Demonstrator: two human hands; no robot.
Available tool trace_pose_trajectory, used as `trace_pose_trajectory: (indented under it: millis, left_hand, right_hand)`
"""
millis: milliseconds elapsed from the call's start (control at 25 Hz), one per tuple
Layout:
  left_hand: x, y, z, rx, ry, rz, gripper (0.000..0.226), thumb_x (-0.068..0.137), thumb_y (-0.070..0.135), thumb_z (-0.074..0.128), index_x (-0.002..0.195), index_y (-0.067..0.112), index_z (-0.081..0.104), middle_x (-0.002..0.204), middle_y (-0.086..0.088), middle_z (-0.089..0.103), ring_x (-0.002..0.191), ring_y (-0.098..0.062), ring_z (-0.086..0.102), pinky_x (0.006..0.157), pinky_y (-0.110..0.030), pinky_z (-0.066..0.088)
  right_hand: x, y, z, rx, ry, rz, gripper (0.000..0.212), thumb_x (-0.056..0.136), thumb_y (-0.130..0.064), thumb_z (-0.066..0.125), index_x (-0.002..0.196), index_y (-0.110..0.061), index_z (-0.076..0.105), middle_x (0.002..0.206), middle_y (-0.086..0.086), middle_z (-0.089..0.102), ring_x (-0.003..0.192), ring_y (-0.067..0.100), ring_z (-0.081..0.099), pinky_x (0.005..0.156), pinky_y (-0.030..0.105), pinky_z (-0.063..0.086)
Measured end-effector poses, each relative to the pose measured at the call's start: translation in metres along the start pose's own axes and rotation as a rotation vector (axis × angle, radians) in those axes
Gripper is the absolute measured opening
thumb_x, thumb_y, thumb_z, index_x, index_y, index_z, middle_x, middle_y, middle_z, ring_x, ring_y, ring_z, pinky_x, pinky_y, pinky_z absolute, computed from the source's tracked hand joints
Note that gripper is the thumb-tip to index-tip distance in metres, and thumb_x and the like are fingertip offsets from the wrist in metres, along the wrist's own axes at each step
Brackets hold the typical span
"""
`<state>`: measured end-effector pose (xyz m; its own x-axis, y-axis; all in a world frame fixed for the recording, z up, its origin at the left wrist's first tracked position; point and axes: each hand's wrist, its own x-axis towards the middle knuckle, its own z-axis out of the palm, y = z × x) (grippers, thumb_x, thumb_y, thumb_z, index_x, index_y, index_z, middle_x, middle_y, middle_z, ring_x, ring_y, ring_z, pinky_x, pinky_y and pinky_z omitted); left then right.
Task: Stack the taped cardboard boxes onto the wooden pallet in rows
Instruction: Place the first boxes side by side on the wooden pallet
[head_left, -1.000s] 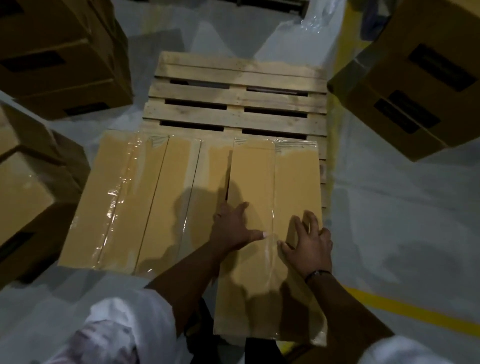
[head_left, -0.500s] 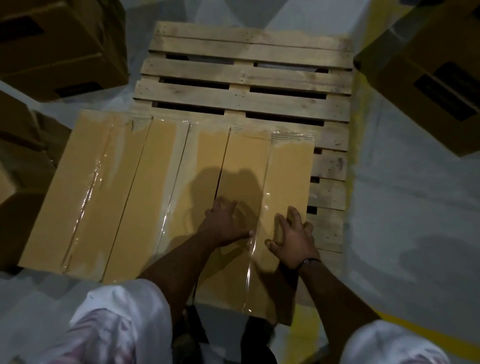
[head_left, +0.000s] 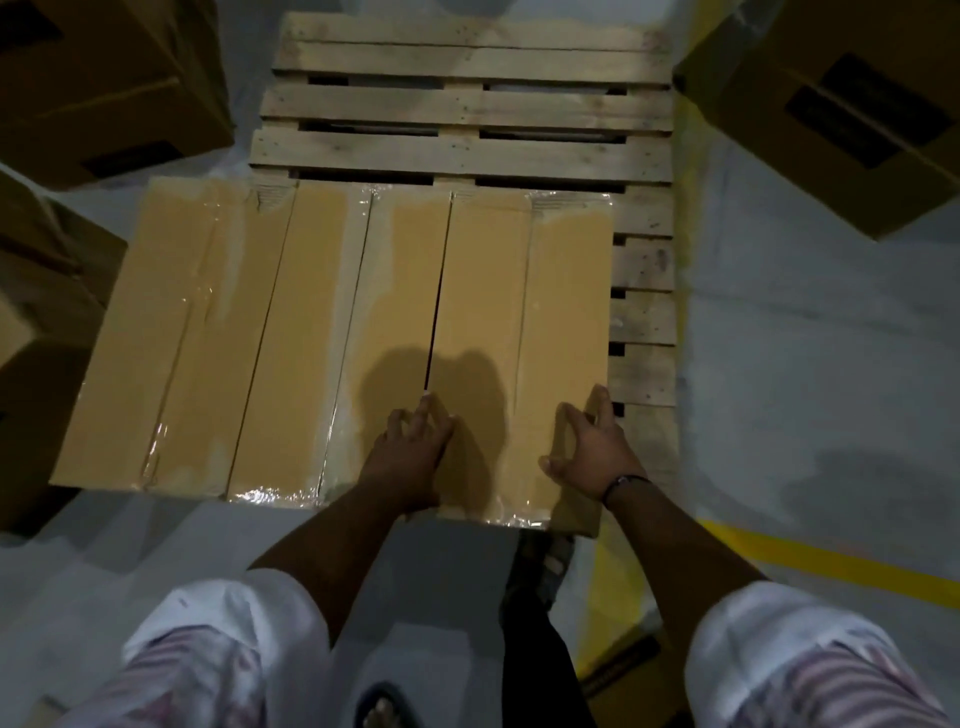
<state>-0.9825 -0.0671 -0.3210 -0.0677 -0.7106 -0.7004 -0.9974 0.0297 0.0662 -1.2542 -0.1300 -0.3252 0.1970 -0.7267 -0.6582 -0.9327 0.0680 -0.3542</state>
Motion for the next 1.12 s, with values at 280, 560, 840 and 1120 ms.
trace_pose_trajectory:
  millis: [280,560,840,1120]
  left_hand:
    - [-0.063,-0.012,0.072,0.057,0.116,0.102,0.111,0.087,0.019,0.078,0.164,0.025,-0.002,0.170,-0.006,-0.020,0.157,-0.038,-0.001,0.109,-0.051,0.045]
    - [-0.056,-0.026,0.101,0.009,0.421,0.167,0.088,0.086,0.022,0.079,0.160,0.026,0.031,0.170,-0.006,0.019,0.145,-0.037,0.030,0.106,-0.047,0.047]
    - [-0.042,0.004,0.086,-0.613,0.543,-0.012,0.058,0.085,0.012,0.079,0.139,0.012,0.059,0.135,-0.009,0.064,0.120,-0.027,0.060,0.104,-0.038,0.050]
    - [-0.025,0.005,0.043,-0.717,0.491,-0.363,0.010,0.083,0.004,0.075,0.076,0.005,0.067,0.081,-0.012,0.072,0.072,-0.022,0.069,0.059,-0.030,0.058]
  right_hand:
    - [-0.080,0.002,0.100,-0.016,0.076,0.097,0.100,0.084,-0.042,0.078,0.159,-0.023,0.015,0.160,0.022,-0.031,0.152,0.047,-0.005,0.123,0.051,0.024]
    - [-0.078,0.018,0.127,0.153,0.306,0.080,0.059,0.080,-0.028,0.083,0.132,-0.027,0.054,0.163,0.021,0.009,0.142,0.042,0.035,0.115,0.038,0.039]
    - [-0.079,0.027,0.133,0.231,0.390,0.055,0.068,0.084,-0.019,0.081,0.144,-0.029,0.051,0.162,0.010,0.017,0.139,0.033,0.040,0.112,0.032,0.035]
    - [-0.082,0.021,0.129,0.276,0.371,0.076,0.067,0.086,-0.016,0.080,0.145,-0.027,0.051,0.165,0.009,0.010,0.146,0.031,0.033,0.113,0.028,0.031]
